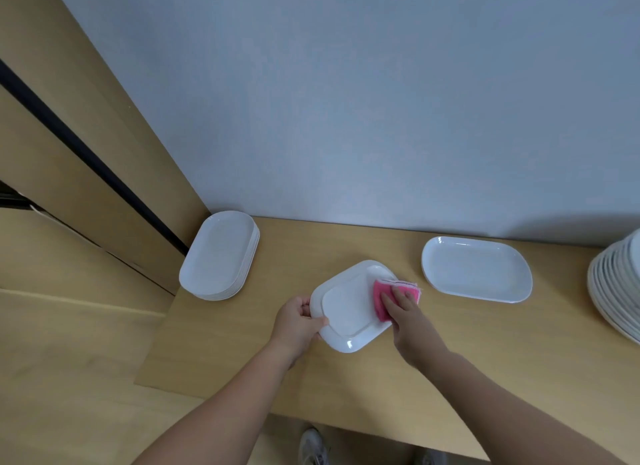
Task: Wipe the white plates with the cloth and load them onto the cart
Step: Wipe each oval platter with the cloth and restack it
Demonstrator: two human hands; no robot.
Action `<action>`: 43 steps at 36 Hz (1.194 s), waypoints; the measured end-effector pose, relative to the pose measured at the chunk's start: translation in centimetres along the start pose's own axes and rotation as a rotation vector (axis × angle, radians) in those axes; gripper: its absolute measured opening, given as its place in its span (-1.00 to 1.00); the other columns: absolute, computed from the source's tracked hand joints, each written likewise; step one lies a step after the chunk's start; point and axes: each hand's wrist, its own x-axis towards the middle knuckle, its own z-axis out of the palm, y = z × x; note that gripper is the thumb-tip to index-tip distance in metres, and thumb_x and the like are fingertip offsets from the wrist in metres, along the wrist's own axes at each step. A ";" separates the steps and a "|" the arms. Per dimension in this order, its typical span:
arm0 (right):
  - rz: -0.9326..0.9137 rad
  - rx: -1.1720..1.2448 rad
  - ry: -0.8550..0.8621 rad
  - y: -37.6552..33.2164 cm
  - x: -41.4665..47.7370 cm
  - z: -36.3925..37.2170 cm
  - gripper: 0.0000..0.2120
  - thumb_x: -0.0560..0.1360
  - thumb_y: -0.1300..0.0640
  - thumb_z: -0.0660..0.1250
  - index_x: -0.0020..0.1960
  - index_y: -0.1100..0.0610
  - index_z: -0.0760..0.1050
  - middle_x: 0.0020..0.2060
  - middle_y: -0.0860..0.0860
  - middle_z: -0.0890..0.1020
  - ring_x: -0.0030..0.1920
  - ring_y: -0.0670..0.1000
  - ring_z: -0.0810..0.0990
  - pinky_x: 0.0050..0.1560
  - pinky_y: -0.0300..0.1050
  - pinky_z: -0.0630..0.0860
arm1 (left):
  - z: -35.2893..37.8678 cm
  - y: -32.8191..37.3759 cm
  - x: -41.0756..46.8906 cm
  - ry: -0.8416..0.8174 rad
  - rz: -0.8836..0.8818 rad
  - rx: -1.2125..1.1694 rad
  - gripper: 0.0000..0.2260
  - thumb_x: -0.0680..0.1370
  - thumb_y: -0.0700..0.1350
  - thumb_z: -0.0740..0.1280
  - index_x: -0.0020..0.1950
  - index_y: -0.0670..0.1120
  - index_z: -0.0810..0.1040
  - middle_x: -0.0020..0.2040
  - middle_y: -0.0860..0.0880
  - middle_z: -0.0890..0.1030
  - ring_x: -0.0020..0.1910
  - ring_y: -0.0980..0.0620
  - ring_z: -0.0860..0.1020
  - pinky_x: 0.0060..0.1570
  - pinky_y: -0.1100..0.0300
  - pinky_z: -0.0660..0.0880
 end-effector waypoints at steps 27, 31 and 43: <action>-0.171 -0.226 -0.041 0.6 -0.2 -2.2 -0.54 0.62 0.25 0.09 0.50 -0.01 0.28 0.52 -0.09 0.21 0.53 0.01 0.14 0.40 -0.11 0.28 | 0.6 0.9 -0.2 -0.037 -0.022 -0.020 -0.69 0.44 -0.39 0.43 0.10 -0.15 0.48 -0.04 -0.19 0.57 -0.17 -0.09 0.61 -0.06 -0.16 0.61; -0.163 -0.199 0.043 1.0 0.6 -3.9 -0.66 0.52 0.36 0.19 0.20 0.13 0.59 0.30 -0.06 0.53 0.33 0.03 0.45 0.14 -0.11 0.45 | 0.4 1.6 -0.3 -0.076 -0.018 -0.020 -0.66 0.45 -0.39 0.42 0.17 -0.18 0.46 -0.07 -0.14 0.57 -0.19 -0.04 0.58 -0.07 -0.09 0.59; -0.294 -0.021 0.324 -0.4 0.0 -6.3 -0.70 0.43 0.38 0.40 0.07 0.09 0.67 0.17 -0.05 0.64 0.15 0.05 0.62 -0.04 -0.12 0.56 | 0.0 2.9 -1.2 -0.173 0.063 -0.069 -0.72 0.51 -0.38 0.34 0.18 -0.16 0.50 0.05 -0.22 0.67 0.00 -0.10 0.65 0.01 0.00 0.59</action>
